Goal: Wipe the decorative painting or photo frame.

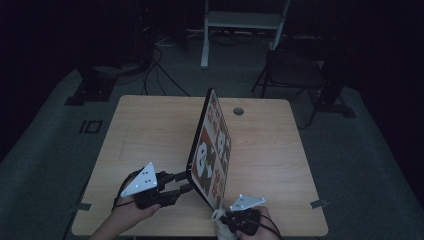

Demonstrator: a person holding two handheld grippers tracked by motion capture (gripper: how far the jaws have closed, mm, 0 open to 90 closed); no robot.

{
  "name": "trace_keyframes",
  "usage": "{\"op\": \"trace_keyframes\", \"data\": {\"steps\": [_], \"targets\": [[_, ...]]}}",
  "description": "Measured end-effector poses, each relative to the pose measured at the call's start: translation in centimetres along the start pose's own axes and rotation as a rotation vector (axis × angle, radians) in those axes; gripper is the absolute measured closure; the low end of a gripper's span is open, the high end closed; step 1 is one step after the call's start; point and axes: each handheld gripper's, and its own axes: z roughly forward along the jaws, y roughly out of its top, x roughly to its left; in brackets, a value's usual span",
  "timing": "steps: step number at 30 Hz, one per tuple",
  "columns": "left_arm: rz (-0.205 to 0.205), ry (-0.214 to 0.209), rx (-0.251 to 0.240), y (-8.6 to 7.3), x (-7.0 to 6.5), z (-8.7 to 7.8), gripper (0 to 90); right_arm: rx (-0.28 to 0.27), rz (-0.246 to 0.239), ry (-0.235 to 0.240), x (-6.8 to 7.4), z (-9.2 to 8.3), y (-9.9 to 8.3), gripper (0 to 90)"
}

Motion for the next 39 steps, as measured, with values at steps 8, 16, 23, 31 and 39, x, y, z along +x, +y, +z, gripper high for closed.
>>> {"op": "trace_keyframes", "data": {"steps": [8,16,23,31,39], "targets": [[-0.022,-0.028,0.038,-0.2,-0.3,-1.3,54.5,-0.111,0.032,-0.035,-0.9,-3.4,1.0,80.0],[-0.056,0.012,-0.021,0.6,-1.3,-1.5,50.3,-0.221,0.041,-0.075,-1.7,-5.7,2.8,79.9],[-0.113,0.068,-0.087,0.9,-1.5,-0.5,47.9,-0.298,-0.005,-0.105,-1.4,-7.4,5.0,79.9],[-0.122,0.099,-0.096,1.3,-2.1,0.4,51.1,-0.382,-0.040,-0.102,-0.7,-8.7,6.8,79.9],[-0.123,0.128,-0.076,1.1,-2.6,0.5,60.1,-0.540,-0.143,-0.083,1.6,-11.4,11.9,79.8]]}}
